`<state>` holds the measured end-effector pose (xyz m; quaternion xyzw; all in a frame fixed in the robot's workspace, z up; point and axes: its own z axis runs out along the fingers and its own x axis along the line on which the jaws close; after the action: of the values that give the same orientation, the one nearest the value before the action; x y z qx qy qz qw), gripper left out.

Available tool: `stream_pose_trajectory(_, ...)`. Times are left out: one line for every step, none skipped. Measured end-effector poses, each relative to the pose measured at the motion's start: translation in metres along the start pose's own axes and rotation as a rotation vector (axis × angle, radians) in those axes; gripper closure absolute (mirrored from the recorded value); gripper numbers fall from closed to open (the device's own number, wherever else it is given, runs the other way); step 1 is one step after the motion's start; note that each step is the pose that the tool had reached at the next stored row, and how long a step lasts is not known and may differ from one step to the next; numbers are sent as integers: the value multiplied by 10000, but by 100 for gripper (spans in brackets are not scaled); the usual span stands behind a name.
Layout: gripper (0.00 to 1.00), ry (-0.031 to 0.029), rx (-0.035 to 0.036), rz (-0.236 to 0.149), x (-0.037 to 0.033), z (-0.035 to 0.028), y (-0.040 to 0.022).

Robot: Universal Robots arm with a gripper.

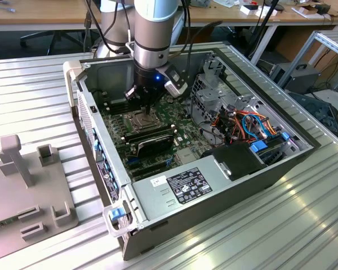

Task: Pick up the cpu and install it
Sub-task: 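Install the first cpu locking lever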

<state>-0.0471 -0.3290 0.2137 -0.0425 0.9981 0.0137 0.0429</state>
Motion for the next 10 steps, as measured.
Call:
stream_pose_trajectory(89,1,2,2,2,-1,-13)
stream_pose_trajectory(89,1,3,2,3,-1,-26)
stream_pose_trajectory(89,1,5,5,5,-2,-39)
stream_pose_trajectory(89,0,6,8,6,-2,-52)
stream_pose_trajectory(89,1,6,11,8,-2,-62)
stream_pose_trajectory(89,0,5,16,8,-2,-66)
stream_pose_trajectory(89,0,7,15,8,-2,-66)
stream_pose_trajectory(89,0,7,15,9,-2,-66)
stream_pose_trajectory(89,3,8,16,9,-2,-67)
stream_pose_trajectory(89,66,9,17,9,0,-67)
